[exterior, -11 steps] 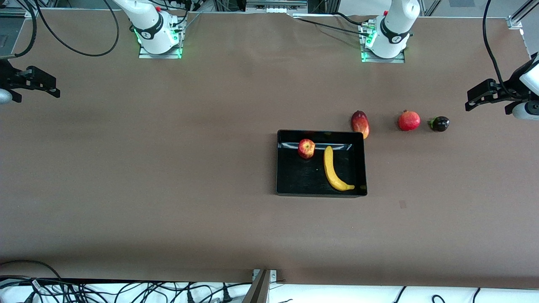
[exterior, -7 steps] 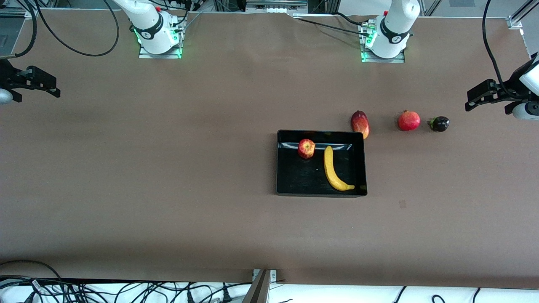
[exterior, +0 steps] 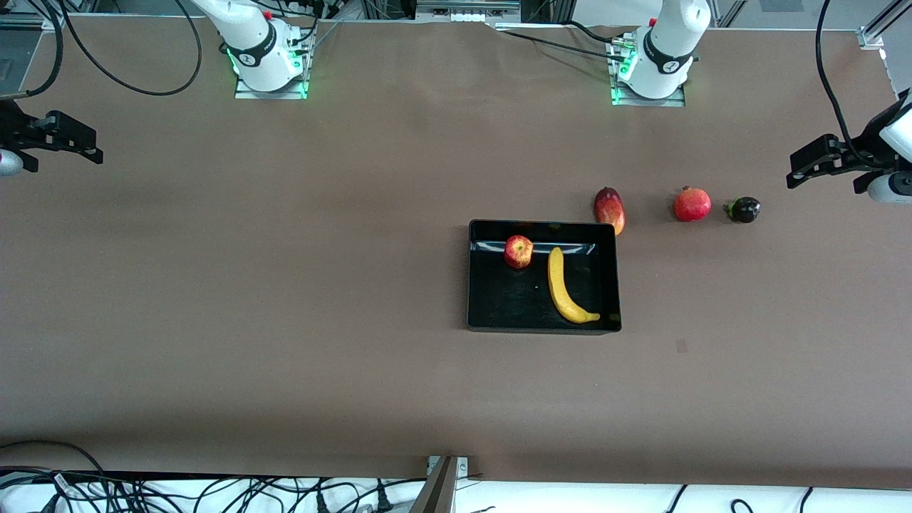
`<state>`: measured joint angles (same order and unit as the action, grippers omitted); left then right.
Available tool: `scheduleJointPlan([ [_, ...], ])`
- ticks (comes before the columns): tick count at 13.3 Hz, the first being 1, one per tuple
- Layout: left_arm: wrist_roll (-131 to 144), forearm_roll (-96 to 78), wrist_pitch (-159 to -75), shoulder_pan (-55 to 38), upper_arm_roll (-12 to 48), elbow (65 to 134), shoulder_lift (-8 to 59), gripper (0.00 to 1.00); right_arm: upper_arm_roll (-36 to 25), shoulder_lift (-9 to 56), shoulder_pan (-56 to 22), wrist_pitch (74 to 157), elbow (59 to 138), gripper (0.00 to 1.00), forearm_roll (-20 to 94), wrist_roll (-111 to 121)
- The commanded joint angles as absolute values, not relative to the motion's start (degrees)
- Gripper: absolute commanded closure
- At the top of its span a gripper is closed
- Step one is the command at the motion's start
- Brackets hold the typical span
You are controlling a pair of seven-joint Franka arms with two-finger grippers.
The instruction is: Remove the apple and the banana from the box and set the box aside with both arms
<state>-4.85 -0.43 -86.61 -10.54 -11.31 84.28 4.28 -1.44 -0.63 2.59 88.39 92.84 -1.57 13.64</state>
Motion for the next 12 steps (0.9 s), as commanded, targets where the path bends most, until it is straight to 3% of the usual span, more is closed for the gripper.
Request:
scheduleJointPlan([
  [1, -4.4, -1.2, -87.5, -10.5, -11.5, 85.1, 3.8, 0.0, -1.0, -0.9, 2.9, 87.4, 92.4, 0.0, -0.5, 13.4],
  [12, -4.3, -1.2, -87.5, -10.5, -11.5, 85.1, 3.8, 0.0, -0.3, -0.9, 2.9, 87.3, 92.4, 0.0, -0.5, 13.4],
])
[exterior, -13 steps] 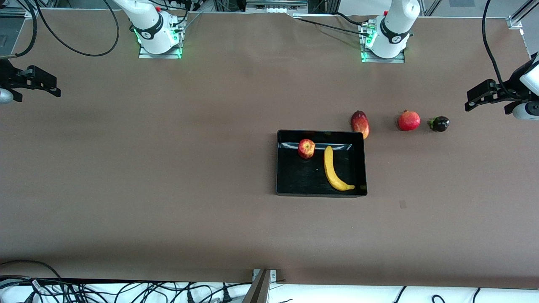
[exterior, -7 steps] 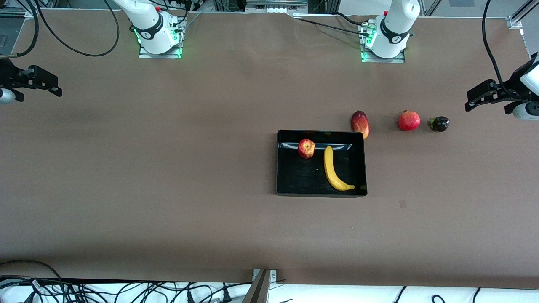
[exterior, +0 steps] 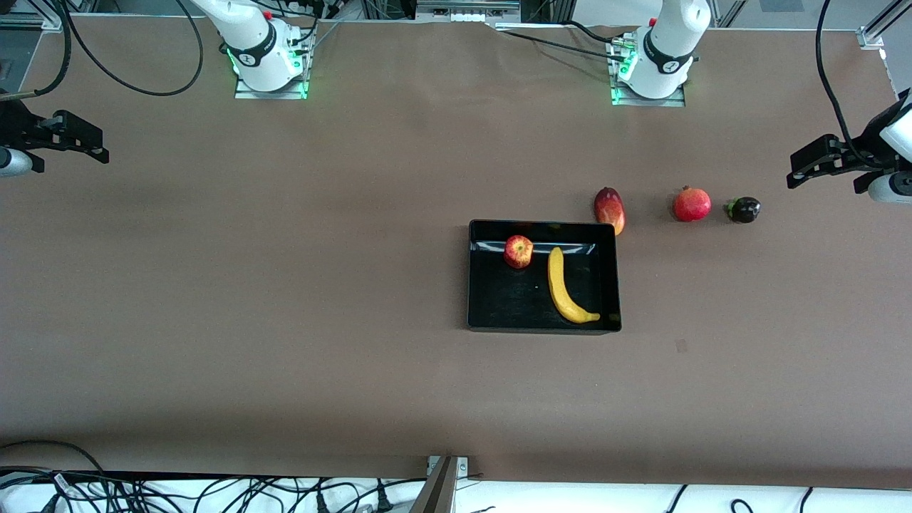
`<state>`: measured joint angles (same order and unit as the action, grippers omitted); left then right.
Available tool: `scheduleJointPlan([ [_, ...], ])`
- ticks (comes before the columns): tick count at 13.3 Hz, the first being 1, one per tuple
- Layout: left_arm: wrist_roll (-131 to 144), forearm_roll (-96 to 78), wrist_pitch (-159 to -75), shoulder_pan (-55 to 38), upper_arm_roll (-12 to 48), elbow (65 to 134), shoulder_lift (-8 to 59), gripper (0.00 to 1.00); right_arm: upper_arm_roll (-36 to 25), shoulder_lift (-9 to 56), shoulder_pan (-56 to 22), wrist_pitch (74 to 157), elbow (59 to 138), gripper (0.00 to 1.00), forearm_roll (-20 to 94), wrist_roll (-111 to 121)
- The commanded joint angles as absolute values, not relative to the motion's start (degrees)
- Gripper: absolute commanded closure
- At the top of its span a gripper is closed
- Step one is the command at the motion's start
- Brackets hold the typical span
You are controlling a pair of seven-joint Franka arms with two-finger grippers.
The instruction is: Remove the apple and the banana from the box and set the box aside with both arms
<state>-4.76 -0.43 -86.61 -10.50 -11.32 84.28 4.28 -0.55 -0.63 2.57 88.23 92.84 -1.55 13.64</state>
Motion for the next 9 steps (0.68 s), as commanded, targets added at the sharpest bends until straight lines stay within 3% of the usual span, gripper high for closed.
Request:
scheduleJointPlan([
  [1, -4.3, -1.2, -87.5, -10.5, -11.5, 85.1, 3.8, 0.0, -0.3, -1.0, 2.9, 87.3, 92.4, 0.0, -0.5, 13.4],
  [9, -0.3, -4.4, -88.8, -10.8, -11.3, 85.0, 5.3, 0.0, -0.2, -0.9, 2.9, 87.4, 92.4, 0.0, -0.5, 13.4],
])
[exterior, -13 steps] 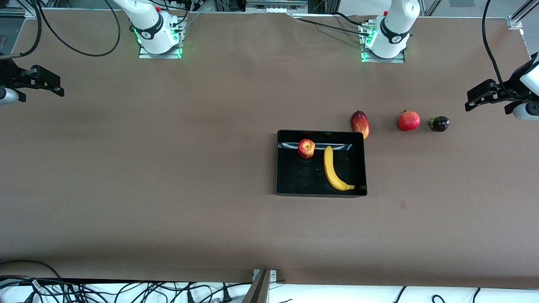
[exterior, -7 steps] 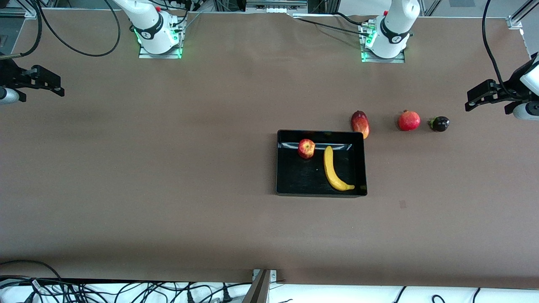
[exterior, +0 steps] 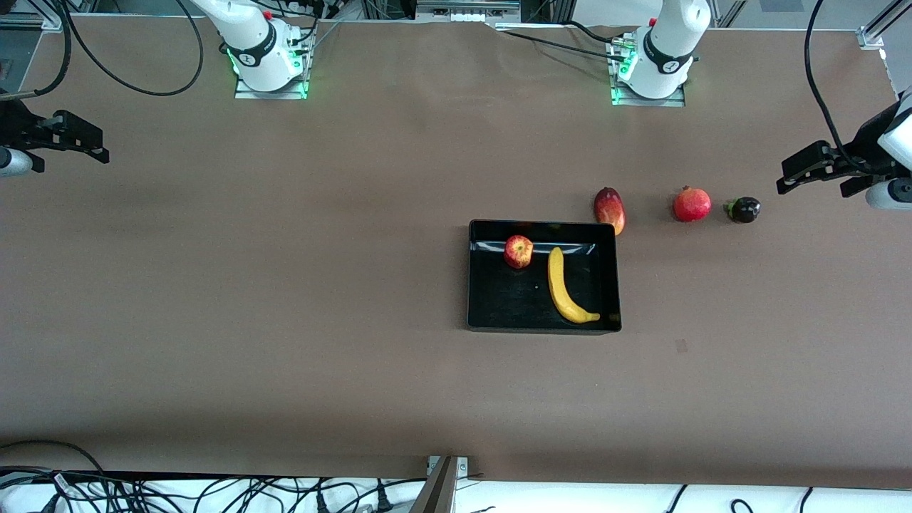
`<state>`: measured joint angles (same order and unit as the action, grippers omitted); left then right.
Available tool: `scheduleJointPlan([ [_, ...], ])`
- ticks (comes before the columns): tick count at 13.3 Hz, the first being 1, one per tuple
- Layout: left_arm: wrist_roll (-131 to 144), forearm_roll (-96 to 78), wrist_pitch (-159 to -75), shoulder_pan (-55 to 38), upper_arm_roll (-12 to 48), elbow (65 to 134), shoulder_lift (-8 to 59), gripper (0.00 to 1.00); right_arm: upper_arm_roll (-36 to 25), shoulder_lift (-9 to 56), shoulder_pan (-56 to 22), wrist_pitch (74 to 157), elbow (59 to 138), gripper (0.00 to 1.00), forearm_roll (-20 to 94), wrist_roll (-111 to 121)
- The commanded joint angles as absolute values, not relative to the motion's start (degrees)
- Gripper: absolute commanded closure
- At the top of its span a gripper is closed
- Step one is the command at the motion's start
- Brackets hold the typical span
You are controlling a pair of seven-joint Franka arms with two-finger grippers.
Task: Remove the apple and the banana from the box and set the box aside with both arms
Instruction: 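Move the left gripper over the red apple inside the black tray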
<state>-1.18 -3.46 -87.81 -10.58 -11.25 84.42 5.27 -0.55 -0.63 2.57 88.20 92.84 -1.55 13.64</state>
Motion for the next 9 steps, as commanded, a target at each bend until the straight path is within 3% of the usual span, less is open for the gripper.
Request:
scheduleJointPlan([
  [1, -0.2, -4.4, -88.8, -10.8, -11.3, 85.0, 5.5, 0.0, -0.2, -0.9, 2.9, 87.4, 92.4, 0.0, -0.5, 13.4],
  [5, 2.5, -4.3, -89.0, -10.9, -11.1, 85.0, 5.7, 0.0, -0.3, -0.9, 2.9, 87.3, 92.4, 0.0, -0.5, 13.4],
  [9, 9.4, -1.5, -90.3, -13.3, -8.1, 84.2, 10.3, 0.0, -0.3, -0.9, 2.9, 87.3, 92.4, 0.0, -0.5, 13.4],
])
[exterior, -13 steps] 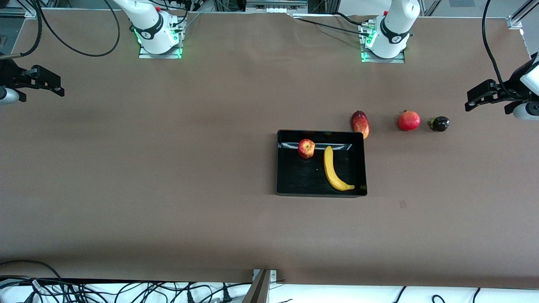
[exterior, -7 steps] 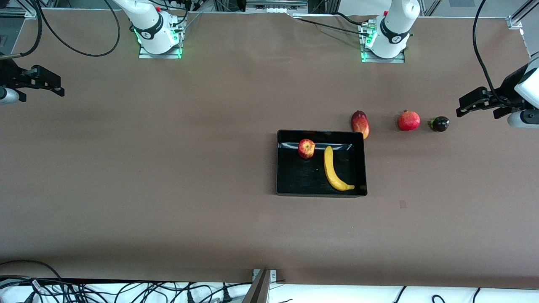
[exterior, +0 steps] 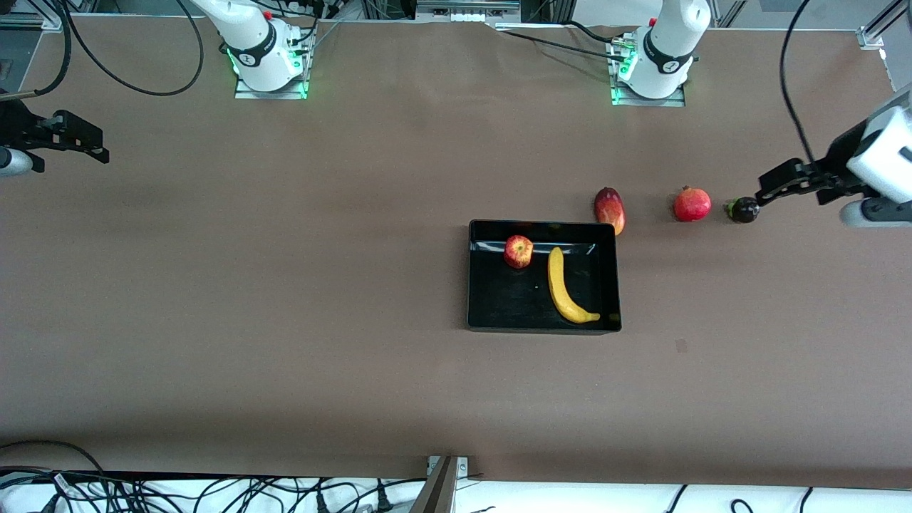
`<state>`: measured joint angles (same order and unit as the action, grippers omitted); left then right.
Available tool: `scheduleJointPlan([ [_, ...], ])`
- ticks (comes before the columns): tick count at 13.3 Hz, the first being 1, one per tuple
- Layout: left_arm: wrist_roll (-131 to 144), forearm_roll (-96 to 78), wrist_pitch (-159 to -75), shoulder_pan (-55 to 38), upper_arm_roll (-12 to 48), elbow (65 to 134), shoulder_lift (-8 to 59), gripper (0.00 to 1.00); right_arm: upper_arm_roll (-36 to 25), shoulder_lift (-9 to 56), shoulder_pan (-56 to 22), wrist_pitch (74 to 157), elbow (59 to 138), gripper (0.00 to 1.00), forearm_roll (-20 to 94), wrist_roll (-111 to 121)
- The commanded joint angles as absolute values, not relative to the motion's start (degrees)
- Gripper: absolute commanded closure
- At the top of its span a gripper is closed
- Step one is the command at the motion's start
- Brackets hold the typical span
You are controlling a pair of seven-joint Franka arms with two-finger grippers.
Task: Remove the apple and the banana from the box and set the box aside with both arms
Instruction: 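Move the left gripper over the red apple inside the black tray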
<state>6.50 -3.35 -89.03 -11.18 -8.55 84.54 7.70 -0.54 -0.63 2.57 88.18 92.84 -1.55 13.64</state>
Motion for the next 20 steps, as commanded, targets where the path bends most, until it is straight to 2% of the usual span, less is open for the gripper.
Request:
scheduleJointPlan([
  [1, 11.2, -0.5, -91.4, -13.8, -7.8, 84.4, 10.8, 0.0, -0.3, -0.9, 2.9, 87.3, 92.4, 0.0, -0.5, 13.4],
  [8, 31.0, -1.3, -100.3, -14.9, -1.9, 84.9, 18.9, 0.0, -0.2, -0.9, 2.9, 87.3, 92.4, 0.0, -0.5, 13.4],
  [15, 38.8, -2.2, -107.9, -16.8, 4.2, 87.5, 26.8, 0.0, -0.3, -0.9, 2.9, 87.3, 92.4, 0.0, -0.5, 13.4],
  [20, 48.2, -1.6, -121.4, -19.6, 8.2, 93.6, 32.7, 0.0, -0.3, -1.0, 2.9, 87.2, 92.5, 0.0, -0.5, 13.4],
])
